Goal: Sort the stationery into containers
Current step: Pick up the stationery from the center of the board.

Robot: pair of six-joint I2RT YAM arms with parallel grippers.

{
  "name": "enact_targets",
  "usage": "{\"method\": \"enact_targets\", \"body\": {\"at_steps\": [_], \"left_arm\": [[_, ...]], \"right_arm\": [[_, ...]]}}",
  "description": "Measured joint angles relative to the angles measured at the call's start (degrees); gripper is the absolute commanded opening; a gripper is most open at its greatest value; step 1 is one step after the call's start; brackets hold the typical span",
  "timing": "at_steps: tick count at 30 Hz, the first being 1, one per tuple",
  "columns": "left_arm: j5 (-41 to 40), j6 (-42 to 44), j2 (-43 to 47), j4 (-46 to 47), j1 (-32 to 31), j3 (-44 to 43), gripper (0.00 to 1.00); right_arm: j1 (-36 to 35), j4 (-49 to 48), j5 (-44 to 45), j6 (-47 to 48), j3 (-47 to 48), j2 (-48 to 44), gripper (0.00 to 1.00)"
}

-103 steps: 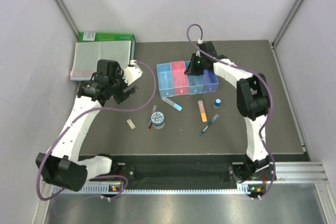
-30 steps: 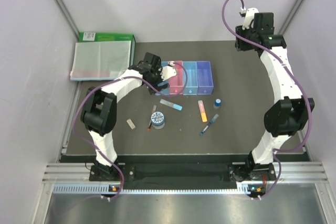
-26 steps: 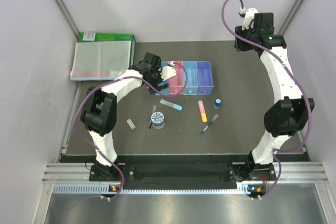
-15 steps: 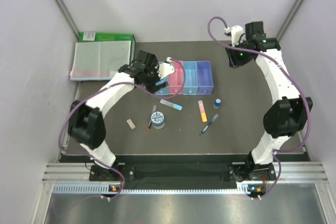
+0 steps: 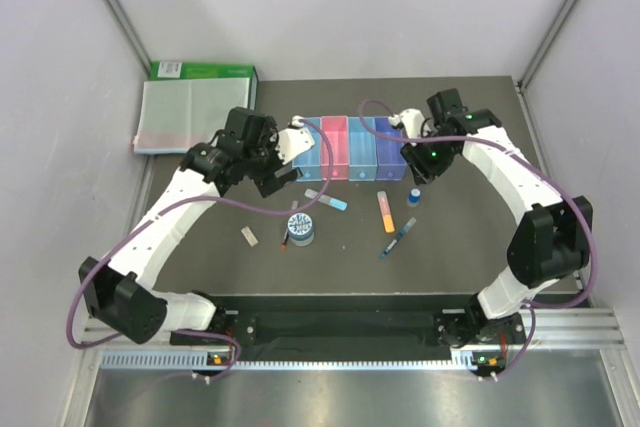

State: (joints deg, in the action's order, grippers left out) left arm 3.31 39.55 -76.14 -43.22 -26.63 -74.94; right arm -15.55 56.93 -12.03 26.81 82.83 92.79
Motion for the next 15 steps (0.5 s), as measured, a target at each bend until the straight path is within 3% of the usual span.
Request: {"method": "enact_targets", "body": {"at_steps": [5,15], "left_arm": [[-0.44,-0.04,3.34,-3.10,-0.04,2.12,0.99],[-2.93,-0.70,10.03,-8.70,-0.07,3.39,0.99]], "right_arm": [[-3.45,-2.01,0.24,-0.24,-4.07,-1.73,0.45],[-3.78,-5.75,1.70,-0.31,-8.26,-1.51,0.48]]}}
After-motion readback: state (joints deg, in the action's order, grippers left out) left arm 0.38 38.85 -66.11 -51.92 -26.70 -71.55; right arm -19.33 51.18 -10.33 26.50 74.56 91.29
